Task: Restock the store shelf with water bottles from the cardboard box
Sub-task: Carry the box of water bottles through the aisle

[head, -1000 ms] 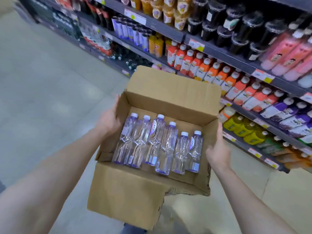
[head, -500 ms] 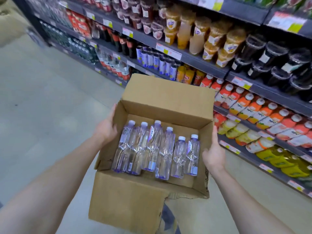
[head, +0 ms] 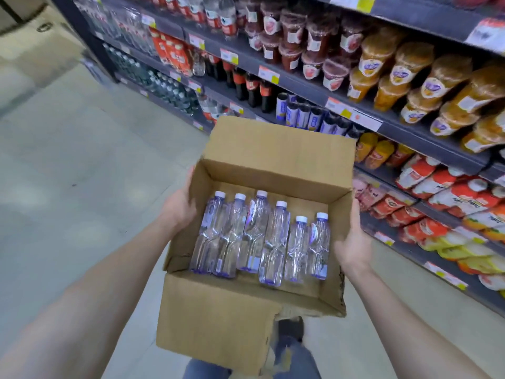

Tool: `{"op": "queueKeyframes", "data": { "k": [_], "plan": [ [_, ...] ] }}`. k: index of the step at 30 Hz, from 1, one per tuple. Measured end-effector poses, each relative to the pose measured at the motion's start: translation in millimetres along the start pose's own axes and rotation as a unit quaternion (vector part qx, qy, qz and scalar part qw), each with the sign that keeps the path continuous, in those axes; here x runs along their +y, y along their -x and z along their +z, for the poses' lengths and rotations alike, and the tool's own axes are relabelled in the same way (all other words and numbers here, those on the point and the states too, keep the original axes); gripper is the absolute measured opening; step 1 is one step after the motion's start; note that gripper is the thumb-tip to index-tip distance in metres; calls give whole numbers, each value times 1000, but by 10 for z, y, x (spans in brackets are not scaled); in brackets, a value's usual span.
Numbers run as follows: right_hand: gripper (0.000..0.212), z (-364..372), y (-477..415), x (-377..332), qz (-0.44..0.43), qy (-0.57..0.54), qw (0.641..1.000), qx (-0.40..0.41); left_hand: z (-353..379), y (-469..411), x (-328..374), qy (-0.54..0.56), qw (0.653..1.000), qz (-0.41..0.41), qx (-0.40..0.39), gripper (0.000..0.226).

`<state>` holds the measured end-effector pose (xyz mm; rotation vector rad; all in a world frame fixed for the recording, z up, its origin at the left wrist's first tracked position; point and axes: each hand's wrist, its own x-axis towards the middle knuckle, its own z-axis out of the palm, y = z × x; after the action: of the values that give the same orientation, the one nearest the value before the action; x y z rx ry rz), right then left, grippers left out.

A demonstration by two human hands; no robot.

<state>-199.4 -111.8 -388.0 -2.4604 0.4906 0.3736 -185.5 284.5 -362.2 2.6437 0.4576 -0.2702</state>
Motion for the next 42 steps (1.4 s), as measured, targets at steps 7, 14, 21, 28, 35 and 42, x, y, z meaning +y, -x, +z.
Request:
{"op": "queueKeyframes", "data": {
  "k": [7,14,21,28,35,42],
  "plan": [
    [114,658,61,-982,19,38,999,24,-440,-830,-909,-9,999,31,-16,93],
    [116,1415,208,-1840,65,-7,995,77,-855,-1708,-1717,-28,993,105,-37,88],
    [108,1930,167,-2318,92,-18,992,84,-1047,-2393,-2117,-4,988,137,-66,96],
    [111,2466,-181,-2466,118,-4,990,71,-877,-2994,-2320,-26,984,143,-107,96],
    [111,3015,-748,-2528,158,-2,986,56,-511,-3840,-2397,-63,978,134,-144,96],
    [106,3673,-1393,-2440,191,-18,981,35,175,-4541,-2760,-73,979,107,-157,99]
  ]
}}
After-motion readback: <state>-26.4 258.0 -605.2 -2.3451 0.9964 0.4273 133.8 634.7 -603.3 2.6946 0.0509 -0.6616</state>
